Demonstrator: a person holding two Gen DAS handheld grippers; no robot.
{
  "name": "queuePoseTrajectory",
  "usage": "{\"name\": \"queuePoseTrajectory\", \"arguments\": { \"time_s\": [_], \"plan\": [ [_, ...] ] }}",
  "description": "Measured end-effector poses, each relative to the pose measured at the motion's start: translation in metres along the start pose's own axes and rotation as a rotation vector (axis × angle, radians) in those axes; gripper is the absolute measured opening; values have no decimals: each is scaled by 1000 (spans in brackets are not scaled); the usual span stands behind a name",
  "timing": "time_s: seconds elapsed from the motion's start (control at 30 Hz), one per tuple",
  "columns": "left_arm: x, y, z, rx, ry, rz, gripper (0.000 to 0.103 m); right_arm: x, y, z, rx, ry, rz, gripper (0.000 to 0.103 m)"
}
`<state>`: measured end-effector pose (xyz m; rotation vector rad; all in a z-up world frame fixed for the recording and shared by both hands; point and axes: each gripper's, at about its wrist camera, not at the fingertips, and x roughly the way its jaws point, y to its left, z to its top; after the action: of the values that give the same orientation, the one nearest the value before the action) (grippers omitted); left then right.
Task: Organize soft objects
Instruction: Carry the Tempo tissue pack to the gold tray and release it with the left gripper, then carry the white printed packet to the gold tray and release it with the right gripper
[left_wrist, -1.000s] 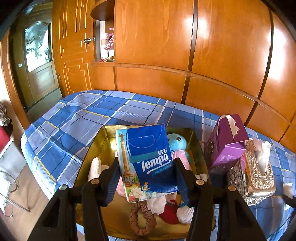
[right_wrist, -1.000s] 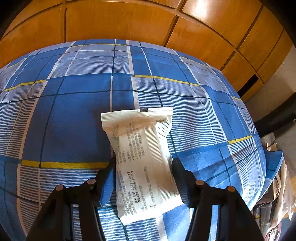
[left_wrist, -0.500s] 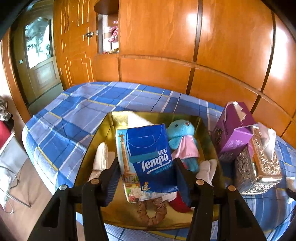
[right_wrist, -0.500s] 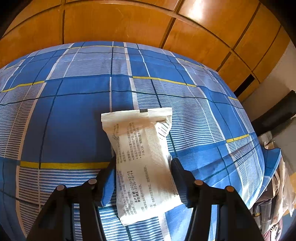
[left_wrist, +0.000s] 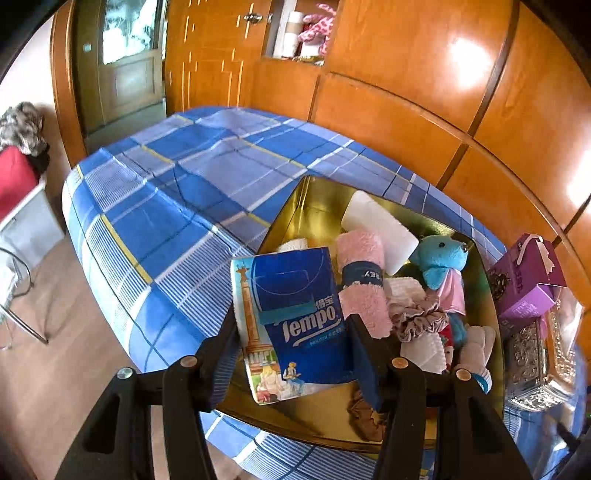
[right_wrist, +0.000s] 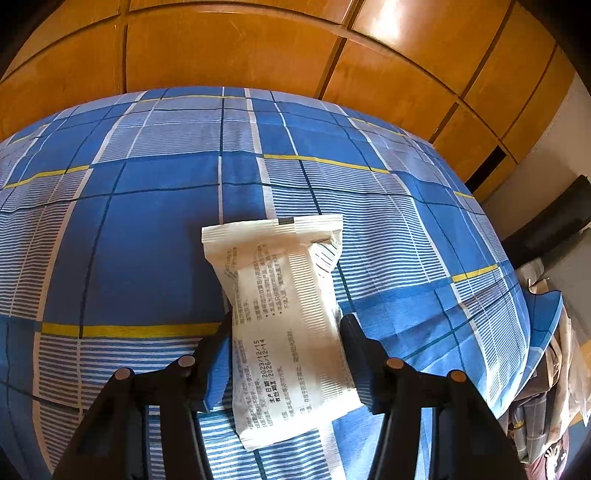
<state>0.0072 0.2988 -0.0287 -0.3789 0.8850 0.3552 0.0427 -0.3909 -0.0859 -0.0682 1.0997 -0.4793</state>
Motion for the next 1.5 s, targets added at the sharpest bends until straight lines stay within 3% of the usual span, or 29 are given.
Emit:
{"name": "queuePoseTrajectory", "arguments": {
  "time_s": [0.07,0.13,0.3,0.5,0.8,1.07,1.5],
  "plan": [
    [5,-5,-4,3,19,-26,58,0,0,0,3,-1,-1,55],
    [11,-18,-10,29,41,-58,66,1,1,0,4,0,-1,55],
    [17,-38,-19,80,45,-28,74,0,1,1,6,0,-1,55],
    [-2,-47,-19,122,-49,47,80,-1,2,3,14,4,0,53],
    [-28,-67,-18,198,-119,-1,85,-5,17,18,-5,26,63,48],
    [-35,-82,-25,243,-113,-41,86,-13,48,50,-31,27,148,48],
    [-40,-93,-33,266,-105,-75,87,-89,113,129,-123,-125,295,48]
  ]
}}
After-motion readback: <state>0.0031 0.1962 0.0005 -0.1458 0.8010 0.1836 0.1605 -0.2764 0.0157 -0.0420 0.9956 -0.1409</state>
